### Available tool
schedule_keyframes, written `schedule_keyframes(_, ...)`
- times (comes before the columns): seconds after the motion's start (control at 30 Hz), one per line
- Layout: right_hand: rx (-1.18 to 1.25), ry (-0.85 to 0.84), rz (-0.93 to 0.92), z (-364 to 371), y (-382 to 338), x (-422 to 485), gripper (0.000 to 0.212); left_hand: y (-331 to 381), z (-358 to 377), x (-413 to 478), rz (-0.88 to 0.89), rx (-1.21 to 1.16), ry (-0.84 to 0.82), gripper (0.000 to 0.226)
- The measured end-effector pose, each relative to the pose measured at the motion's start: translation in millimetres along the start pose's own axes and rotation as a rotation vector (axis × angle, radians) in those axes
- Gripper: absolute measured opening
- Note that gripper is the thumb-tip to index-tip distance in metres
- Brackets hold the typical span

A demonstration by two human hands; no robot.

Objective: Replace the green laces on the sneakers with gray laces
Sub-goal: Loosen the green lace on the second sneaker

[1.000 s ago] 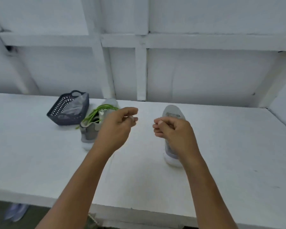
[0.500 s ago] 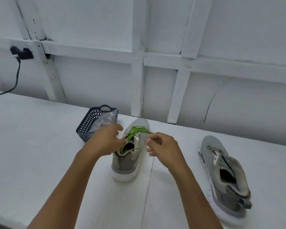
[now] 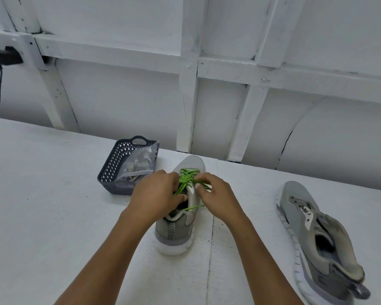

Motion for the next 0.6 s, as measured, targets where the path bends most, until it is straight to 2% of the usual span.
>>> schedule_keyframes(0.2, 0.158, 0.043, 0.028, -5.8, 12.7, 4.5, 0.005, 1.3, 5.1, 4.6, 0.018, -0.034, 0.036, 0.018)
schedule_keyframes(0.4, 0.298, -0.046, 0.042, -12.7, 18.2, 14.9, 0.008, -13.8, -4.6, 0.2, -0.146, -0.443, 0.001, 0.017)
schedule_keyframes(0.6, 0.299, -0.188, 0.094, -24.6, 28.8, 22.5, 0.029, -13.5, -7.1, -2.1, -0.243, -0.527, 0.037, 0.028)
Point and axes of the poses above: each hand's wrist, its own x-axis towards the middle knuckle, its own z-axis out of the palm, y = z × x, the point moved 5 cm from there along x, towards the middle knuckle, and after that the axes turned 1 degree about x, right-handed, at the moved point
